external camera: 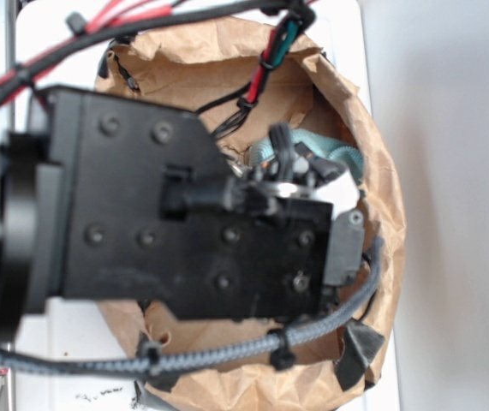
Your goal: Grab the green ball.
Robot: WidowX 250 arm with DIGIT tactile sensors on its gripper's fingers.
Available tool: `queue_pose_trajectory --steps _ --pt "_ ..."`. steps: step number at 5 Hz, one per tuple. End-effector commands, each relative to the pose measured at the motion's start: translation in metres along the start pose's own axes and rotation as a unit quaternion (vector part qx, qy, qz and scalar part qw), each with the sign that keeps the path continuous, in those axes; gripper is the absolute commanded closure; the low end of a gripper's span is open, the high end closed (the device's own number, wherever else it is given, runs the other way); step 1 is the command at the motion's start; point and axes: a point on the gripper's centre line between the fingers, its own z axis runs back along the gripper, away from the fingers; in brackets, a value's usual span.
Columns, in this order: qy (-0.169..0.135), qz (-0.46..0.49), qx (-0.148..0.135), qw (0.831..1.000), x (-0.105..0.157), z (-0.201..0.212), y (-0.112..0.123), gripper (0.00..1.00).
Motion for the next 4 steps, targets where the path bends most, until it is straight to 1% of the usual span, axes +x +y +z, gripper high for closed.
queue_pose_trajectory --steps 1,2,3,4 --pt "-0.050 0.005 -0.080 0.996 0.004 -0.019 -0.003 0.00" --pt "-0.037 0.000 -0.099 0.994 0.000 -0.035 -0.011 0.00" --pt "-0.053 0.001 -0.099 0.994 -0.001 -0.046 -0.015 0.00" --pt "-0.072 0.003 -0.078 0.994 0.003 -0.060 -0.022 0.00"
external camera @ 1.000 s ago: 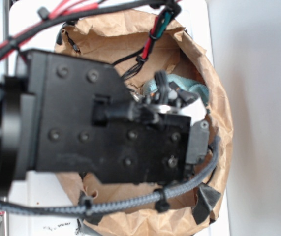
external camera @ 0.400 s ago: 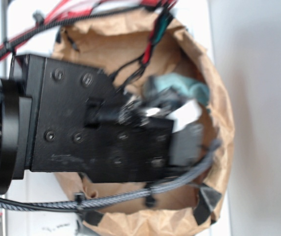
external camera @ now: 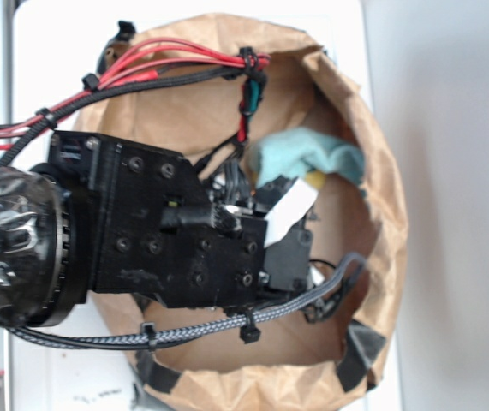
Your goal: Grab the green ball.
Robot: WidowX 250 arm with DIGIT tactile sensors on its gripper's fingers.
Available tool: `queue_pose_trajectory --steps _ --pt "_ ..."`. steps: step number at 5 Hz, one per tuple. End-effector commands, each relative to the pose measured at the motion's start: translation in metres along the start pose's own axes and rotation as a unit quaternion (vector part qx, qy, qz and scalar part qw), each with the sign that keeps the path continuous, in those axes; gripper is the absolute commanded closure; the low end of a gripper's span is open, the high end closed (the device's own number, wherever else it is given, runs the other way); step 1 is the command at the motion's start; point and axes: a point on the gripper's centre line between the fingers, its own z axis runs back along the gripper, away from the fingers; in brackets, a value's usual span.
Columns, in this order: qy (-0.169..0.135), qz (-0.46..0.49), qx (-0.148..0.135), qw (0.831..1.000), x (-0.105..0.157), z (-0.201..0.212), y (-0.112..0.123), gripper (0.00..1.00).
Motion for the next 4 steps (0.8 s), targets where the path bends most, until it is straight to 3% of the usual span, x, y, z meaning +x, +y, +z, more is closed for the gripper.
queue_pose_trajectory --steps 1,3,4 --pt "-0.036 -0.003 0.015 0.999 0.017 -0.004 -0.002 0.00" --pt "-0.045 0.047 0.050 0.997 0.017 -0.005 0.006 0.00" --pt "-0.060 0.049 0.049 0.996 0.020 -0.015 0.000 0.00"
